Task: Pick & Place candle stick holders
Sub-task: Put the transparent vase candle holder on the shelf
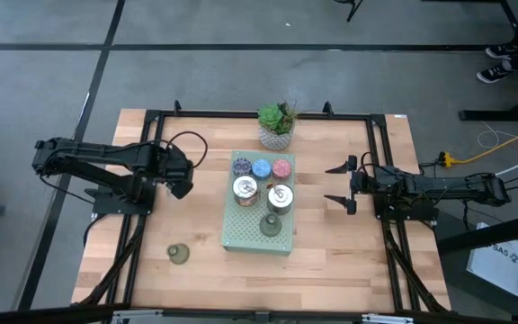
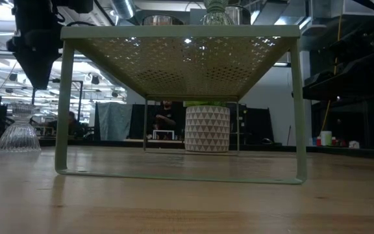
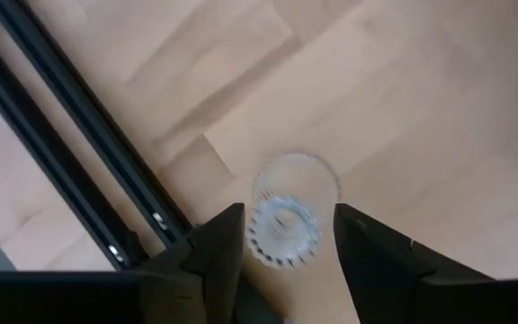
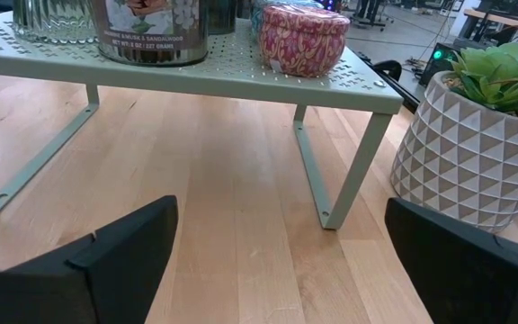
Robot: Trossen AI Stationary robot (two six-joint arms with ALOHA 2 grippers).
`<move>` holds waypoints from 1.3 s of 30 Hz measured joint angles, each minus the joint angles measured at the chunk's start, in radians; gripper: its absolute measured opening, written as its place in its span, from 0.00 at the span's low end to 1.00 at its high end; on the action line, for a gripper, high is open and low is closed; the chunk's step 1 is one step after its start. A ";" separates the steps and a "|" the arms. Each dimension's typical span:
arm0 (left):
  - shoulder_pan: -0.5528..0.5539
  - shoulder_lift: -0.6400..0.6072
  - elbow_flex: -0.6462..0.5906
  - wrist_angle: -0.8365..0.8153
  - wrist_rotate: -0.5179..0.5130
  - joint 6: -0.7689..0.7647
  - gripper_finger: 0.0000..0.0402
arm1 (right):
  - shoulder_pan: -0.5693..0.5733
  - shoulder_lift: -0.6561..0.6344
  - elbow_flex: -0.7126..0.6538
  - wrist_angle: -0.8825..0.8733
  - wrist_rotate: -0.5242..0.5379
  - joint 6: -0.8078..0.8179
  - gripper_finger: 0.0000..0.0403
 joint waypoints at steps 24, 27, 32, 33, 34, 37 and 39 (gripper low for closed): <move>-0.067 0.177 0.000 -0.002 0.119 0.088 0.35 | 0.000 0.000 0.000 0.000 0.000 0.000 0.99; -0.067 0.206 -0.002 -0.001 0.114 0.107 0.34 | 0.000 0.000 0.000 0.000 0.000 0.000 0.99; -0.067 0.222 -0.064 0.001 0.106 0.142 0.34 | 0.000 0.000 0.000 0.000 0.000 0.000 0.99; -0.067 0.222 -0.081 0.001 0.100 0.150 0.34 | 0.000 0.000 0.000 0.000 0.000 0.000 0.99; -0.067 0.222 -0.098 0.001 0.096 0.156 0.34 | 0.000 0.000 0.000 0.000 0.000 0.000 0.99; -0.067 0.225 -0.126 0.021 0.095 0.167 0.33 | 0.000 0.000 0.000 0.000 0.000 0.000 0.99; -0.068 0.224 -0.124 0.065 0.089 0.190 0.33 | 0.000 0.000 0.000 0.000 0.000 0.000 0.99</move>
